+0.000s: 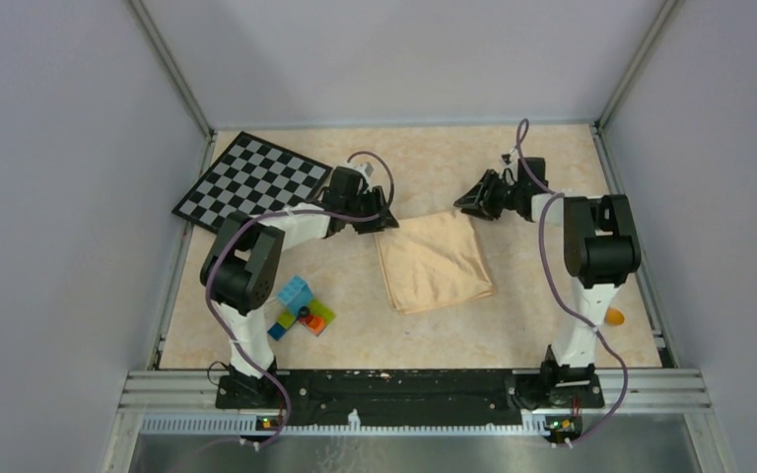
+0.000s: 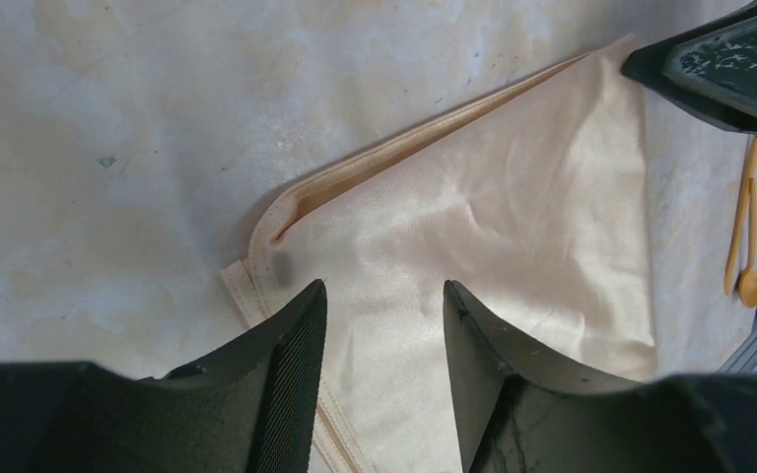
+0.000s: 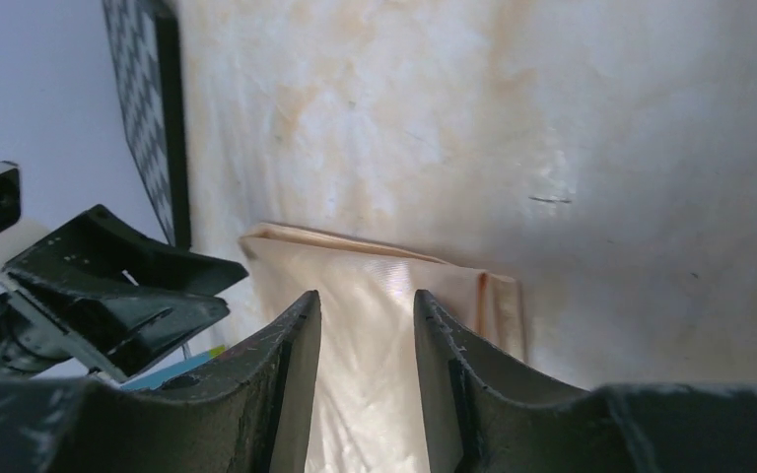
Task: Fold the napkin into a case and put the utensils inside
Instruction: Smooth out the lower triangle-folded napkin at the center of the board, then pick up the lower triangle-folded napkin from the center of the board.
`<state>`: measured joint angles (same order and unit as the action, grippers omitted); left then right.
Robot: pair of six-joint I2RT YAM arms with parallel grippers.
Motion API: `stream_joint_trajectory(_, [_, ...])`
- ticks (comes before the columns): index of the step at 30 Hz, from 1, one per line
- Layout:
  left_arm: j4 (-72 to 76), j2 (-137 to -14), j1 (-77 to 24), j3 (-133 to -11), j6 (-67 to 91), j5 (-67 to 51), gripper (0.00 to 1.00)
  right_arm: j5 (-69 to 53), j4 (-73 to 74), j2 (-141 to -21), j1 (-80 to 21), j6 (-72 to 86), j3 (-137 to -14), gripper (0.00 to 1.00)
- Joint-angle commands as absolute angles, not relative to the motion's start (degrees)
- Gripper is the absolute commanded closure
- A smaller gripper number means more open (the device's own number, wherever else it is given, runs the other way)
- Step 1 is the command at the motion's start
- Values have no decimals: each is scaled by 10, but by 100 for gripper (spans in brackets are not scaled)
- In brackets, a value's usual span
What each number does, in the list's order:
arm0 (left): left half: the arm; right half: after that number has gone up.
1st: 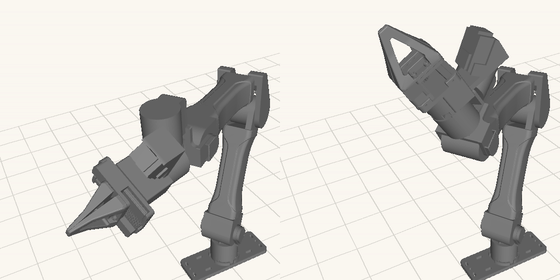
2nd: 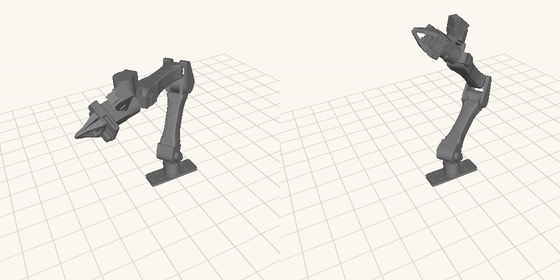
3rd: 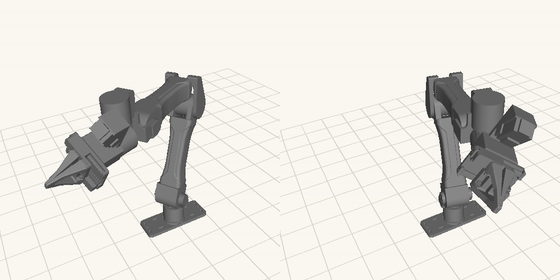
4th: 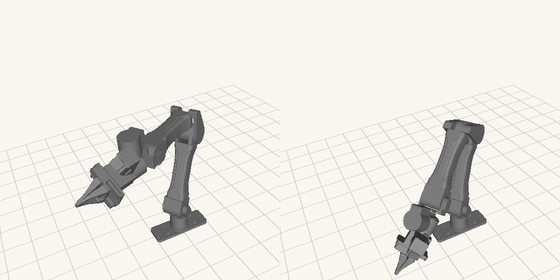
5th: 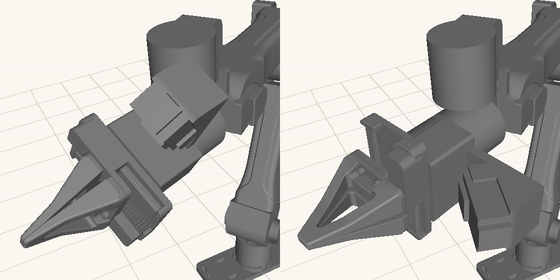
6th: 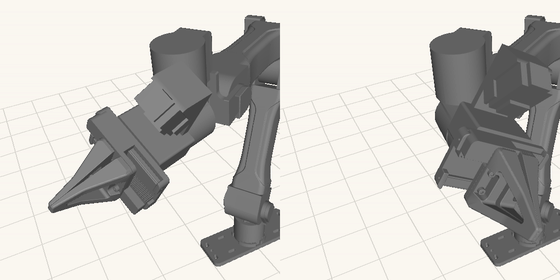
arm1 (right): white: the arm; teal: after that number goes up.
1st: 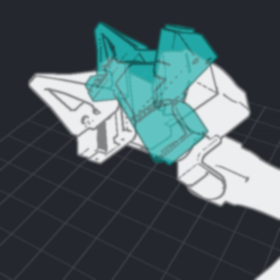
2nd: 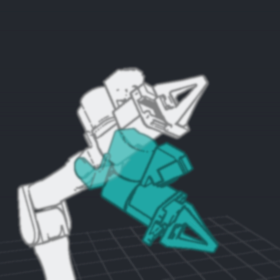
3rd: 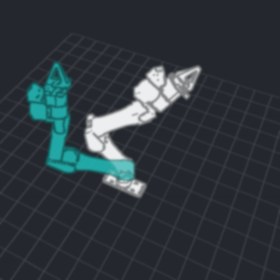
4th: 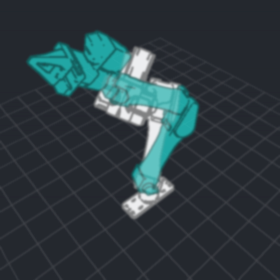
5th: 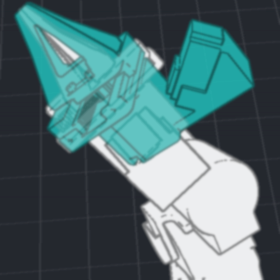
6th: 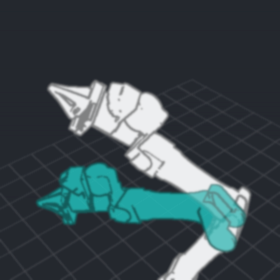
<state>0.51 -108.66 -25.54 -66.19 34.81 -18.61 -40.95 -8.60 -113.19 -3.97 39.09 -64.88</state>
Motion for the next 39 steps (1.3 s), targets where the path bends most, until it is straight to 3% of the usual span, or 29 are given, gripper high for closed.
stream_joint_trajectory(1, [15,-1092,-253,-643,337,-159,45,-408,-99,-1153,-44,385,-640,61])
stream_joint_trajectory(8, [13,-1031,-257,-580,327,-139,42,-344,-41,-1168,-48,305,-662,64])
stream_joint_trajectory(11, [-30,-988,-265,-595,312,-134,34,-255,49,-1132,-71,244,-695,64])
stream_joint_trajectory(15, [-84,-914,-265,-621,288,-122,22,-93,205,-1038,-128,174,-744,59])
stream_joint_trajectory(19, [-127,-829,-264,-626,272,-100,18,34,335,-957,-215,161,-775,45])
stream_joint_trajectory(20, [-139,-809,-264,-621,274,-94,17,37,360,-946,-235,167,-774,38])
stream_joint_trajectory(23, [-155,-742,-263,-593,280,-82,15,17,412,-923,-306,184,-759,34])
stream_joint_trajectory(33, [-213,-523,-261,-525,293,-27,7,-34,506,-980,-499,314,-776,29])
stream_joint_trajectory(39, [-241,-425,-261,-512,295,17,5,-11,498,-1052,-564,352,-805,32])
